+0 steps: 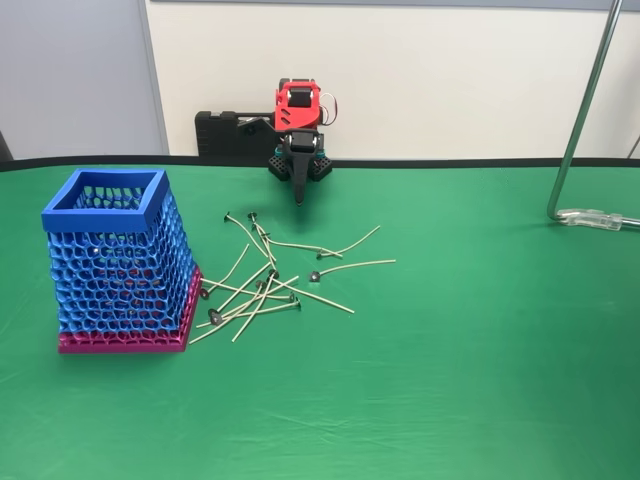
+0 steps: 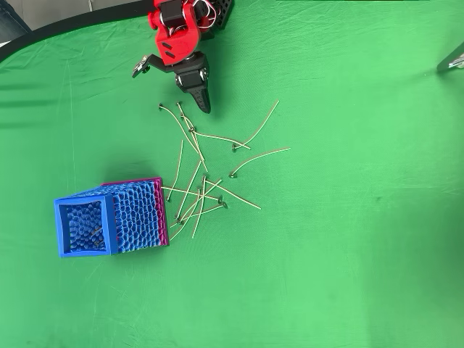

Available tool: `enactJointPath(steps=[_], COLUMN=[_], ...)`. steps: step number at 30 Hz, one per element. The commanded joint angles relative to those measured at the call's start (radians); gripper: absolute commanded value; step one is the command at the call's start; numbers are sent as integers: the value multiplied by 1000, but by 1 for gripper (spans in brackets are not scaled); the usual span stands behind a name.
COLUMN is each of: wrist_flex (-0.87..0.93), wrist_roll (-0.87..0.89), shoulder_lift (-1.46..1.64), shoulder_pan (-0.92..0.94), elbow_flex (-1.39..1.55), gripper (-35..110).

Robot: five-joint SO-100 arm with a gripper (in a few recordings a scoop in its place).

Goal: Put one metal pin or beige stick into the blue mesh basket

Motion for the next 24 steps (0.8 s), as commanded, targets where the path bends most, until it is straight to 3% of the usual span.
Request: enactJointPath(steps=[1,24], wrist_flex=[8,8], wrist_roll=[-8,-2], shoulder_lift=[8,8], shoulder_pan=[-3,-3], elbow_flex=[5,5], gripper=[1,1])
